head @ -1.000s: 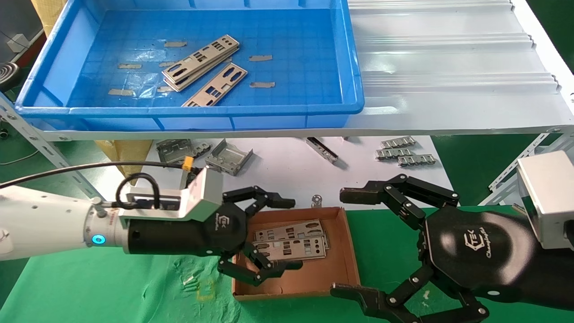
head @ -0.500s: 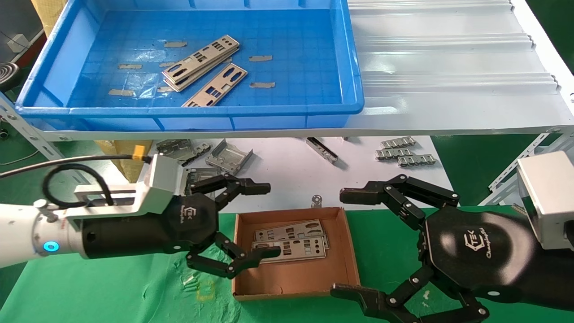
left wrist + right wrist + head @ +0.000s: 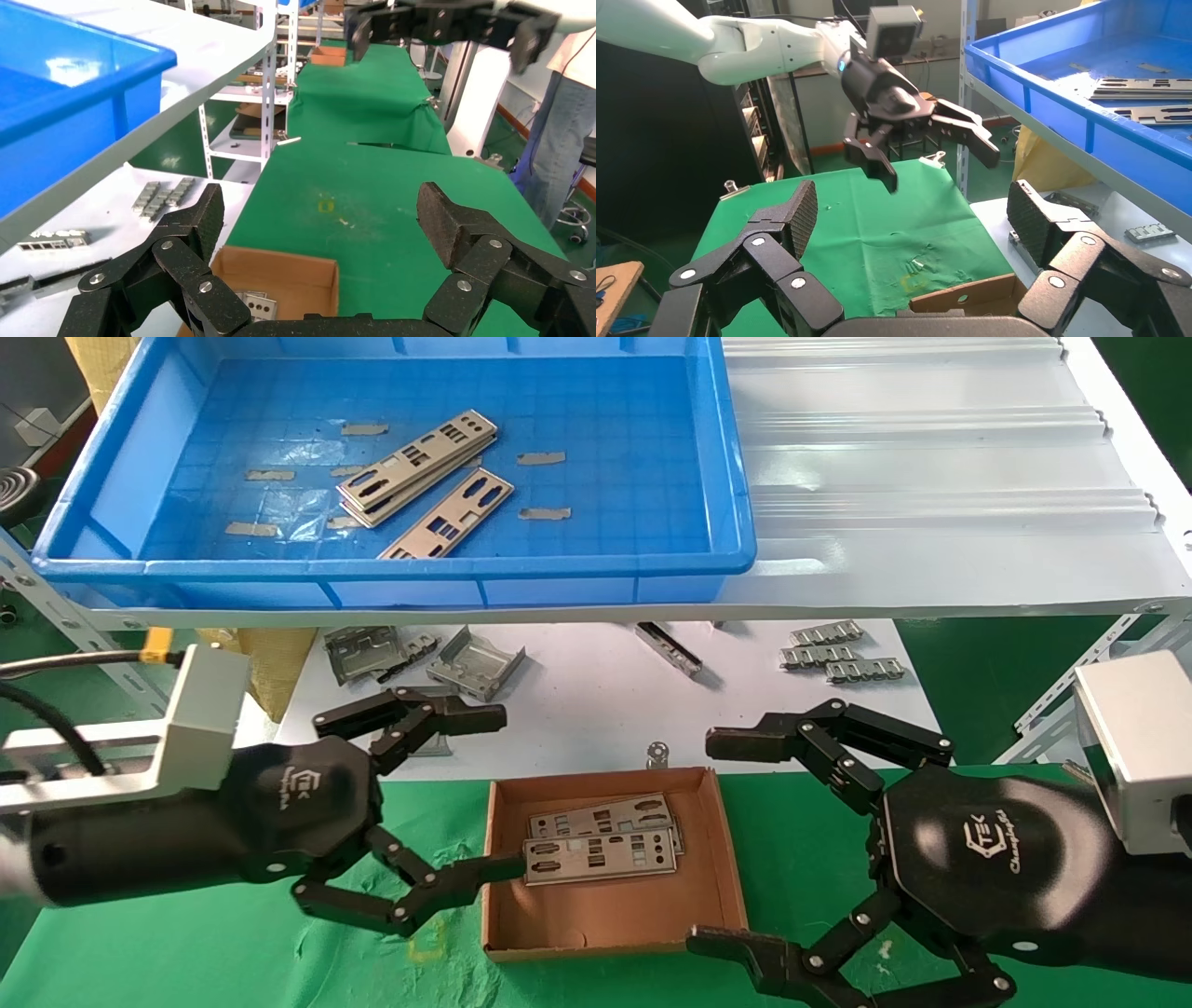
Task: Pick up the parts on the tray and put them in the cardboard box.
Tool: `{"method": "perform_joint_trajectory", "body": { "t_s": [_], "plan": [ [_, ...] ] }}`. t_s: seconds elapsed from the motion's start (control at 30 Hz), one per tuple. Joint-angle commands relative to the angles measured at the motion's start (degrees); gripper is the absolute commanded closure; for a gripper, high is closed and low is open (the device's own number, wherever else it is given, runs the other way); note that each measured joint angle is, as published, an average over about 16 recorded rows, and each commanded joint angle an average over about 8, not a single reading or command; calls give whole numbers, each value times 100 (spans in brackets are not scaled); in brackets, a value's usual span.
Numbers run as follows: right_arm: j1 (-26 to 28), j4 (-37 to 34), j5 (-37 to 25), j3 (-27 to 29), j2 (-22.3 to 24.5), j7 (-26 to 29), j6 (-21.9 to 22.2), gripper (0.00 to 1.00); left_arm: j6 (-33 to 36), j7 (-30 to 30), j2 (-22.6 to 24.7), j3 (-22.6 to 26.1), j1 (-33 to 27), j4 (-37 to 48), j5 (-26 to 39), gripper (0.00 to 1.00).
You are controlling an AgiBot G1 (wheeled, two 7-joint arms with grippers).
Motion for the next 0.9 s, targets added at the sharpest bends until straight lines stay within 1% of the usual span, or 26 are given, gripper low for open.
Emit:
{"method": "perform_joint_trajectory", "body": {
  "t_s": [0.03,0.63,0.9],
  "plan": [
    [0,0,0,0,0,0,0,0,-15,-108,-112,-96,93,-196,-53,0],
    [0,0,1,-1,0,0,1,0,-141,-1027,-1074,-918,892,-1883,-512,0],
    [-1,-1,2,0,1,-1,1,0,-154,-1111,-1195,-1026,996,-2098,-584,0]
  ]
}}
